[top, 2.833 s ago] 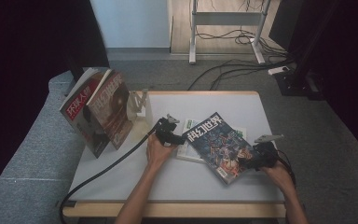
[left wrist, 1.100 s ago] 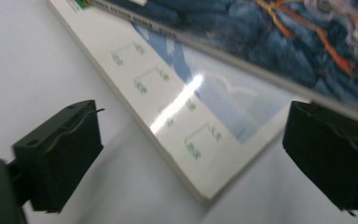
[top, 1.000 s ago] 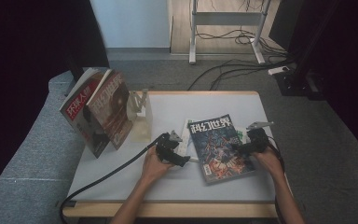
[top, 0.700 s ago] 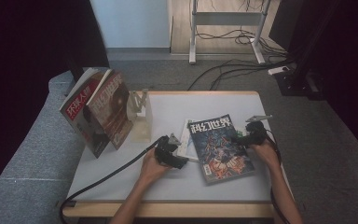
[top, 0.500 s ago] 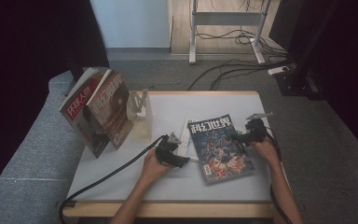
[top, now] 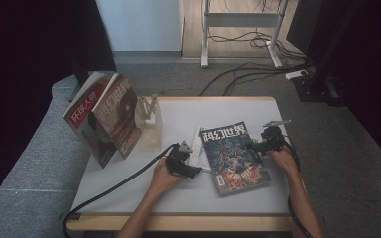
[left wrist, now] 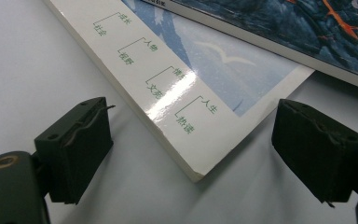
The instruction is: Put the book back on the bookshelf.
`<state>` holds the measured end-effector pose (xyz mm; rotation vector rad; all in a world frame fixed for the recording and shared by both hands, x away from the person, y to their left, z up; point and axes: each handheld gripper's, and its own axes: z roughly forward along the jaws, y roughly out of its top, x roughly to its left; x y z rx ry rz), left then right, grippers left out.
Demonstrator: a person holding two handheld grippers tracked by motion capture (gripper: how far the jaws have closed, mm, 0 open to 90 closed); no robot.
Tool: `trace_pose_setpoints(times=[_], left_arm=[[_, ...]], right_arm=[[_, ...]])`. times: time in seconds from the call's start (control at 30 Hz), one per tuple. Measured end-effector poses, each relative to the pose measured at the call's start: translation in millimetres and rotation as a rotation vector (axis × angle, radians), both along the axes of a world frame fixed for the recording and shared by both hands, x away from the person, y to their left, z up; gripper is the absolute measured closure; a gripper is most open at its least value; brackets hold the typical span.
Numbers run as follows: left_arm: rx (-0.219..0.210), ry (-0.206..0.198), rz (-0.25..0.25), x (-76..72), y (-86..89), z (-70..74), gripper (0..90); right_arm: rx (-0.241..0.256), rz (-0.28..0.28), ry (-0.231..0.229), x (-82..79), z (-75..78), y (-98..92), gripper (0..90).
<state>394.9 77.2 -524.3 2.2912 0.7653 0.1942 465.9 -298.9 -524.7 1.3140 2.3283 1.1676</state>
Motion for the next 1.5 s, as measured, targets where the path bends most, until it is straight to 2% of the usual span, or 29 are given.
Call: trace_pose_setpoints(times=[0.13,0.43,0.53,0.63,0.8,0.93,1.03,1.33,1.5], left_arm=[[-0.007,0.001,-0.009,-2.4,-1.2,0.3,14.7],[0.017,0.003,-0.005,-6.9,0.3,1.6,14.0],[0.009,0.003,-0.005,-10.0,4.1,1.5,15.5],[0.0,0.002,-0.004,-14.2,7.6,0.9,16.0],[0.036,0.01,-0.008,-20.1,9.5,3.8,16.0],[0.015,0.014,-0.01,-26.4,16.4,3.0,16.6],[0.038,0.018,-0.016,-31.8,18.5,4.8,16.4],[0.009,0.033,-0.011,-46.7,32.3,4.4,17.2],[0.033,0.026,-0.008,-58.2,35.8,5.7,17.0]], right_arm=[[-0.006,0.004,0.004,-2.8,0.7,1.7,0.0],[-0.008,0.011,-0.001,-11.1,0.5,4.6,0.0],[-0.008,0.014,-0.002,-15.4,0.5,5.9,0.0],[-0.004,0.018,-0.007,-20.8,-0.1,7.2,0.0],[-0.01,0.029,-0.006,-29.9,0.5,10.3,0.0],[-0.011,0.034,-0.008,-39.0,0.5,13.4,0.0],[-0.009,0.037,-0.012,-47.5,0.2,16.8,0.0],[-0.011,0.052,-0.01,-67.2,0.4,25.8,0.0],[-0.014,0.052,-0.009,-78.8,0.8,32.0,0.0]])
